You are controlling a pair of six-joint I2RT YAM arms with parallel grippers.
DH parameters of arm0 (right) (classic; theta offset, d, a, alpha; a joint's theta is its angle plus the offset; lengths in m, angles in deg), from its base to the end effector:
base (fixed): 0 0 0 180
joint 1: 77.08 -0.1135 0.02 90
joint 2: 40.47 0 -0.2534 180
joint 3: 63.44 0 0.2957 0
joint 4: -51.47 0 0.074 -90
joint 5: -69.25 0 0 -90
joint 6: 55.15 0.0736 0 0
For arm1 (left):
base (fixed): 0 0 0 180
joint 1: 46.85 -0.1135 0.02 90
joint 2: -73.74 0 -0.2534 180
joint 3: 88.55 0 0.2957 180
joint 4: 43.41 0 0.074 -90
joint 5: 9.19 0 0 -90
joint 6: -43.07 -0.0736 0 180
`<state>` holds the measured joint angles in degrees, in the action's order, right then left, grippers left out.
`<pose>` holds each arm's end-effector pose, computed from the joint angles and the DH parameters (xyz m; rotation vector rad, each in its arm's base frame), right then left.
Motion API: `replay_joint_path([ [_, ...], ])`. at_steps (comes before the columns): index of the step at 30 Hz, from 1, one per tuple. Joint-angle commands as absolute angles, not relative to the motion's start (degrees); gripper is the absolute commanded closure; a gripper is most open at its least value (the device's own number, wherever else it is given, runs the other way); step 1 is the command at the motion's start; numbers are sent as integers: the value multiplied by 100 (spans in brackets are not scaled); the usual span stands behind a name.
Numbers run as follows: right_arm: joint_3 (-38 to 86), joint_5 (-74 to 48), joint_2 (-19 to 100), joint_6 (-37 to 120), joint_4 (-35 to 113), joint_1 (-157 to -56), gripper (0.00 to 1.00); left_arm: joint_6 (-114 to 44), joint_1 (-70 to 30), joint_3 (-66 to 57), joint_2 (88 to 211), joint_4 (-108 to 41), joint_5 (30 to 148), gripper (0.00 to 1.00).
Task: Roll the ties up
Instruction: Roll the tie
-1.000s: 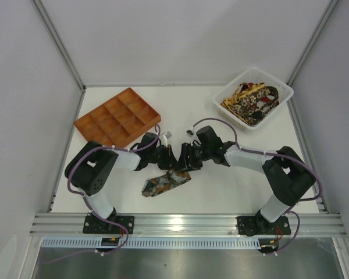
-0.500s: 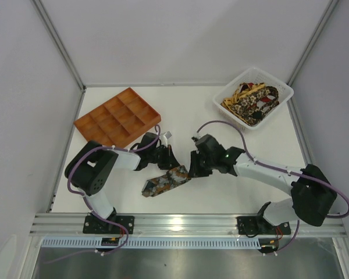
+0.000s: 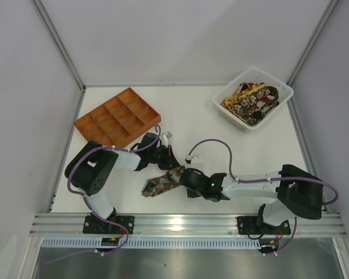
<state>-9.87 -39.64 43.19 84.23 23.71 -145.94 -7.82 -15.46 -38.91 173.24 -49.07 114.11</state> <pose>0.1392 0.2939 0.0955 -0.3106 2.5312 0.4125 0.2774 -0.2166 0.0429 0.1487 2.5484 -1.2360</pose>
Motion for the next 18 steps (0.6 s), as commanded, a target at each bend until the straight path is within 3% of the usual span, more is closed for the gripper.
replay_joint_path([
  [1,-1007,-4773,4583,8661,3139,-14914,100,-809,-1504,-3843,17253,-5008,11482,100],
  [18,-884,-5555,5375,8908,4231,-14950,100,-826,-1372,-3931,17218,-5034,11464,100],
])
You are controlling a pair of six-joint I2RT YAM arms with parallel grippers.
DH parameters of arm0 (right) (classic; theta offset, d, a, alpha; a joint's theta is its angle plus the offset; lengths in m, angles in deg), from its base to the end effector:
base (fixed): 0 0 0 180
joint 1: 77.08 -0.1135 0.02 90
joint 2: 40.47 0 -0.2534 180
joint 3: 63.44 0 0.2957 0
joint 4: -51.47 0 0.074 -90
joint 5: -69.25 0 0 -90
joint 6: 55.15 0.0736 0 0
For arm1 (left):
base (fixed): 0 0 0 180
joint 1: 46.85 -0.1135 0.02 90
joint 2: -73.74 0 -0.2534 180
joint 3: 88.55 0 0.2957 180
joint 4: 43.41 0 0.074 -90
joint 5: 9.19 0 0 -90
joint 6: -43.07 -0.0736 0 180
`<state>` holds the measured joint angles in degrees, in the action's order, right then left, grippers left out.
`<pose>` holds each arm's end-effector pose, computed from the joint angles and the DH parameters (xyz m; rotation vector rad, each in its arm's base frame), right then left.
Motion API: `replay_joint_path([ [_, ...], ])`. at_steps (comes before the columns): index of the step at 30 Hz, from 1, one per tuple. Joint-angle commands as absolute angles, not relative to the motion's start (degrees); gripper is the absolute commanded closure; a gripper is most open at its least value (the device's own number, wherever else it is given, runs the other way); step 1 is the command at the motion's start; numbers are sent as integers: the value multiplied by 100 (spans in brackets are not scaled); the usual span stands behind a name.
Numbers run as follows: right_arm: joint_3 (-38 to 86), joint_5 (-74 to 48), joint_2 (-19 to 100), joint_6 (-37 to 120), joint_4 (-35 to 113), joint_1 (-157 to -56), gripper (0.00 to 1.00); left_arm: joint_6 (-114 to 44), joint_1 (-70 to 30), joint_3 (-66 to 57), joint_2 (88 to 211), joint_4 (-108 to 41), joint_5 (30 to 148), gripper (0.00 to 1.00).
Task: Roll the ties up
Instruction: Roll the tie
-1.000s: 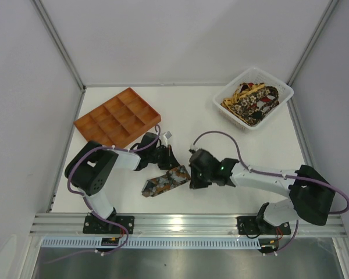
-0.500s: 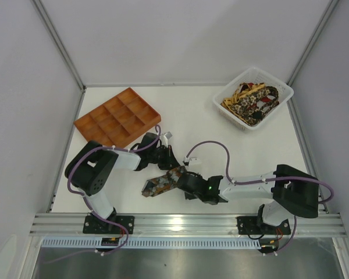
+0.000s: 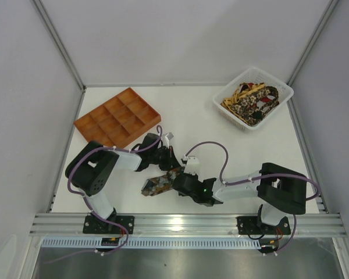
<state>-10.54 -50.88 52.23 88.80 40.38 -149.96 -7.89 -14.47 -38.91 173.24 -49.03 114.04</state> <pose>0.1371 0.3197 0.0705 -0.1642 2.3466 0.4617 0.2736 -0.2213 0.0428 0.1716 2.5525 -1.2402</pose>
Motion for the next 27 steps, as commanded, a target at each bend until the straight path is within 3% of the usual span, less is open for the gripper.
replay_joint_path([
  [1,-910,-5555,5366,8899,4283,-14906,100,-817,-1355,-3949,17209,-5034,11473,100],
  [15,-813,-4985,5305,8688,4003,-14739,100,-896,-1346,-3888,17165,-4990,11482,100],
  [27,-1385,-4256,3346,8407,2878,-14625,100,-1116,-1363,-3721,17270,-4718,11297,100],
])
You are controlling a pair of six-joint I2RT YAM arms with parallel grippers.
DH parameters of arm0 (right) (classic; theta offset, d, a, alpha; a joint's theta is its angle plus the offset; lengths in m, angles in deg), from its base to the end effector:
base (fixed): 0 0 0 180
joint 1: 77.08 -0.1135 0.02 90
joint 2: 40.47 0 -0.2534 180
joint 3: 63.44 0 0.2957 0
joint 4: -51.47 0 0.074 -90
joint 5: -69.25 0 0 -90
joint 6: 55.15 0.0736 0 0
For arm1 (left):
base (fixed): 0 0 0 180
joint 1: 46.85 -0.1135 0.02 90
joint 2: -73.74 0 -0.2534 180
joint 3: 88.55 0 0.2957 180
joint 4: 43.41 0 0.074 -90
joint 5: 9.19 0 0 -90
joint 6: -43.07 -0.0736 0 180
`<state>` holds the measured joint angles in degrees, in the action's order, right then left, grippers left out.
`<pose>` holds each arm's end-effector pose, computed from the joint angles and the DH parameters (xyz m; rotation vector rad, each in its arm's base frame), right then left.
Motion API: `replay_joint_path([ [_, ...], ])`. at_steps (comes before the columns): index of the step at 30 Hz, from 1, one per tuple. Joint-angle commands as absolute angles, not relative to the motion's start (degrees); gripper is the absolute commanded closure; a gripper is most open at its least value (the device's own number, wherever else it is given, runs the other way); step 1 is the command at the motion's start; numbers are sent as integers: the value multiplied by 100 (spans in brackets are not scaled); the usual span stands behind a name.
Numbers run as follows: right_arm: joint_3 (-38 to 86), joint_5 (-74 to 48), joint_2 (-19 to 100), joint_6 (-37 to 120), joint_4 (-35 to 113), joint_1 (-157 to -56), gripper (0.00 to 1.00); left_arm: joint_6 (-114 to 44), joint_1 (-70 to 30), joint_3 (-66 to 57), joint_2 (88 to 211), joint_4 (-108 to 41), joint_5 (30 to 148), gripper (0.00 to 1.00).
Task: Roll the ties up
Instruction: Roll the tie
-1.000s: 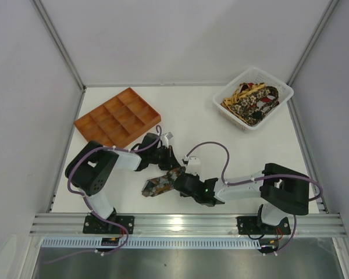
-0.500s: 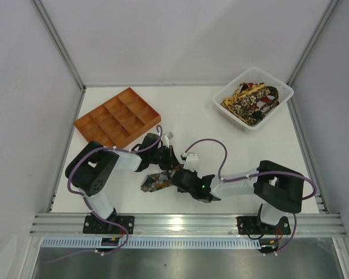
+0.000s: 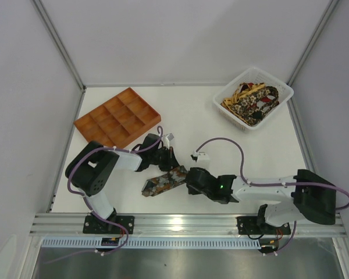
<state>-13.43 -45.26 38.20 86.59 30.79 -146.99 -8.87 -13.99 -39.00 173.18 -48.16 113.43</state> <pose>0.1391 0.2915 0.1132 -0.1871 2.3863 0.5192 0.2708 -0.2221 0.0409 0.1922 2.5634 -1.2194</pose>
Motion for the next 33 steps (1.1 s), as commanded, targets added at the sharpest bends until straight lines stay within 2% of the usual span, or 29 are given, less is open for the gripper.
replay_joint_path([
  [1,-1411,-4098,3214,8259,2930,-14573,100,-1125,-1355,-3712,17262,-4700,11297,99],
  [4,-1333,-3535,2757,7793,3044,-14213,100,-1142,-1363,-3711,17253,-4683,11262,100],
  [8,-1105,-1187,2746,7133,3667,-13176,100,-1134,-1355,-3729,17270,-4691,11271,100],
  [11,-771,169,3229,6790,3861,-12622,100,-1134,-1363,-3729,17279,-4709,11262,100],
  [17,-717,1658,4205,6693,4625,-12234,100,-1134,-1354,-3729,17297,-4744,11253,100],
  [28,-910,2635,5234,7105,6040,-11909,100,-1187,-1355,-3764,17314,-4788,11306,99],
  [33,-717,2601,5690,7079,6015,-11891,100,-1143,-1354,-3799,17332,-4849,11324,100],
])
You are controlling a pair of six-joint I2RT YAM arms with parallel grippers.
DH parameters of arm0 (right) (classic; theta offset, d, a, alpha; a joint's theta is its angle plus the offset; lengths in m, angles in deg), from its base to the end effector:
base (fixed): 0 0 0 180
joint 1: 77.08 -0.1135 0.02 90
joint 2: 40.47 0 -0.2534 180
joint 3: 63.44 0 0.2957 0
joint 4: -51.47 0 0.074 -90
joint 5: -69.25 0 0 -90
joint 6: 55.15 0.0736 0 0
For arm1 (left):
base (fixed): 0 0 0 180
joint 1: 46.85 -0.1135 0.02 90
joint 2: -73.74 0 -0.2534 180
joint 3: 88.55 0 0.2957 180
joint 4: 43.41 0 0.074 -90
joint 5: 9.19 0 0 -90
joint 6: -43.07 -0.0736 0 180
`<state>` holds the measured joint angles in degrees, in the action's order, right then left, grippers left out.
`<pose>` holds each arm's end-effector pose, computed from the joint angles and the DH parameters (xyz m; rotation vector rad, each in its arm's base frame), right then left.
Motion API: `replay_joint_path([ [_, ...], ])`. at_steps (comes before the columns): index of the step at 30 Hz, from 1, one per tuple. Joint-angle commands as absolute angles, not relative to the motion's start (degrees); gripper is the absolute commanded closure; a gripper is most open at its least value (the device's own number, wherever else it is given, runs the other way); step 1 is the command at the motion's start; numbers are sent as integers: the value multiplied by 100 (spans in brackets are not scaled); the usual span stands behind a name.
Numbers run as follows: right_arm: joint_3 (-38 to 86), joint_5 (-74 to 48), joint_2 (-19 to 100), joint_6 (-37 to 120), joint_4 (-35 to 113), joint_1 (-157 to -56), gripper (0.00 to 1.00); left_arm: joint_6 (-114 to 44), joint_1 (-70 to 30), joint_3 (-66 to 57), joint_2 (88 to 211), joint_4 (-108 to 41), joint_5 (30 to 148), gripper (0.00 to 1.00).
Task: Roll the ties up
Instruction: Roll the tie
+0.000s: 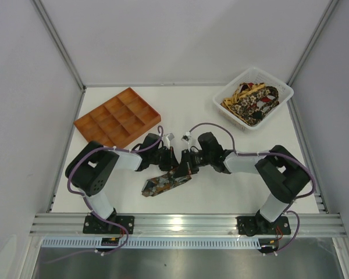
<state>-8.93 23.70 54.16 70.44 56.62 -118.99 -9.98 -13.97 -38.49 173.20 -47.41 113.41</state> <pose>0.2411 0.2857 0.1030 -0.6408 2.3625 1.5436 0.2721 -0.2231 0.0421 0.2152 2.5605 -1.2106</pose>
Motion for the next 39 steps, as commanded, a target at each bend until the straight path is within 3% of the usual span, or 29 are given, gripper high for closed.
replay_joint_path([
  [1,-726,2557,5769,7088,6102,-11883,100,-1143,-1354,-3799,17332,-4858,11315,100],
  [11,-805,2311,6341,7220,6252,-11839,100,-1239,-1354,-3624,17314,-4639,11201,98],
  [16,-796,2337,6499,7273,6287,-11839,100,-1415,-1363,-3439,17112,-4209,10701,78],
  [24,-735,2390,6667,7396,6489,-11821,100,-1714,-1451,-3096,16857,-3505,10086,64],
  [39,-269,2469,6201,7246,5971,-11672,100,-1705,-1486,-3254,17165,-3821,10524,73],
])
